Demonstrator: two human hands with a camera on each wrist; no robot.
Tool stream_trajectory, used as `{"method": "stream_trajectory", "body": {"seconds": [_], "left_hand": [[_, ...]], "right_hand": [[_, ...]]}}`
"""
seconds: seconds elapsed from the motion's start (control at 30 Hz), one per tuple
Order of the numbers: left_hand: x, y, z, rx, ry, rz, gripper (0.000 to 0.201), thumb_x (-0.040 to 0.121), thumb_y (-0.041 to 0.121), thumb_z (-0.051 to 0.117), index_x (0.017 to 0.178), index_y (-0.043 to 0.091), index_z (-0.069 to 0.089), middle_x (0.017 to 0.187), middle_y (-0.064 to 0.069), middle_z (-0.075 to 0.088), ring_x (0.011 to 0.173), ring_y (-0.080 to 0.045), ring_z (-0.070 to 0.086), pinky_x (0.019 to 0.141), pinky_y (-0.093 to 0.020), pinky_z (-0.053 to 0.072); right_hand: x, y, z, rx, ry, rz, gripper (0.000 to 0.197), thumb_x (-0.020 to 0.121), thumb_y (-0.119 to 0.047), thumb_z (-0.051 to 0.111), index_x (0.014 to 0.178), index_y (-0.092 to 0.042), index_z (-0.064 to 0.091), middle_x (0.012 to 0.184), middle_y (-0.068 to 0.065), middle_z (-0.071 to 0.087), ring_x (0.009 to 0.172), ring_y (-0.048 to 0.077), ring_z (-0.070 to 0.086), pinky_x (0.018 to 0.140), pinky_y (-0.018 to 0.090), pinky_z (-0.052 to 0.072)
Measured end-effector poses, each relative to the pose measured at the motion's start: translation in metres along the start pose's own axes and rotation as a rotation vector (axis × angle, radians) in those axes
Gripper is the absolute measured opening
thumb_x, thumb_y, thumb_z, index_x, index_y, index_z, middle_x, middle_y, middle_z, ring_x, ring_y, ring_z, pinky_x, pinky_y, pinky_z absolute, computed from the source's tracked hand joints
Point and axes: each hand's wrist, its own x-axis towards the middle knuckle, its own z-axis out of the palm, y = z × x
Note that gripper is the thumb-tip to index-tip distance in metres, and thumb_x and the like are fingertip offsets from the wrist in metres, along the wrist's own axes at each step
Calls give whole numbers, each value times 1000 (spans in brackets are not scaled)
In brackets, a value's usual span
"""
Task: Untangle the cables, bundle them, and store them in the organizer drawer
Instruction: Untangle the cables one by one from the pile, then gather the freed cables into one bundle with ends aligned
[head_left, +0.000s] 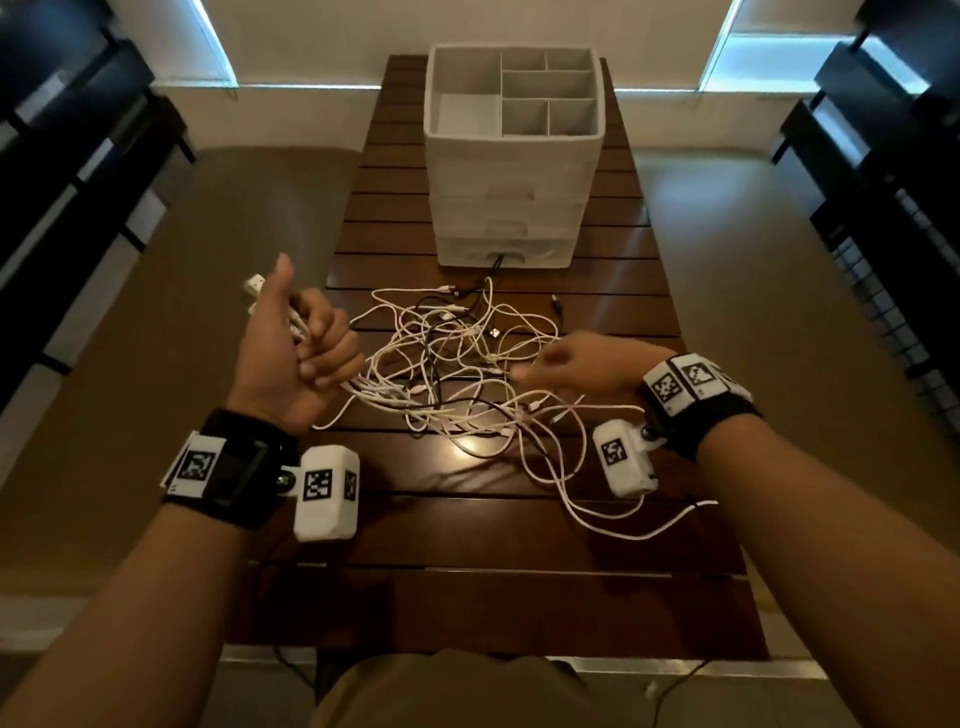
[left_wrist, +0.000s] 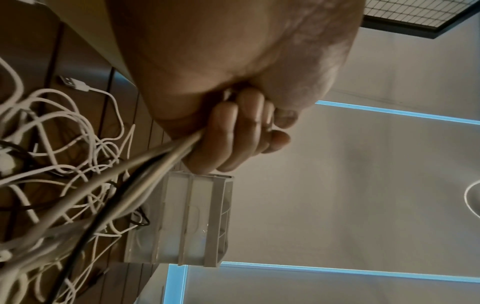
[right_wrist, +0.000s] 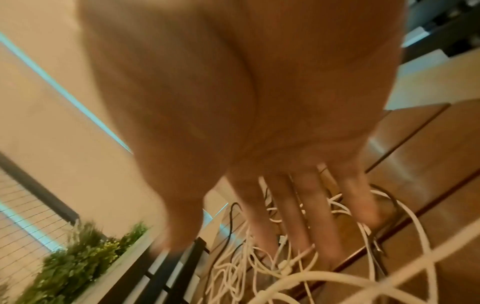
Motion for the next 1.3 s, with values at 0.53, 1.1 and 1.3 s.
{"method": "stream_trajectory", "body": {"seconds": [0.53,1.1,1.3], "left_hand": [[-15,45,27,19,-70,116,66,113,50,30,53,22,37,45,7,15,35,-7,12,36,-19,12],[-23,-3,23,61,70,-134,60,105,44,53,52,23,32,52,5,9,41,-11,5,41,-24,4],[-24,-16,22,60,33,-203,58,105,42,53,53,21,38,48,6,14,37,-8,10,39,-19,7]], "right_hand": [[9,-12,79,-141,-608,-50,70,85,-82,49,117,-24,75,104,-1,79,93,21,76,98,46,58],[60,-29,87,-314,58,-206,37,99,-30,64,135,-29,57,126,2,53,107,23,61,92,44,56],[84,-28,103,-59,327,46,42,97,-33,65,130,-14,48,119,9,66,104,32,68,82,42,55]]}}
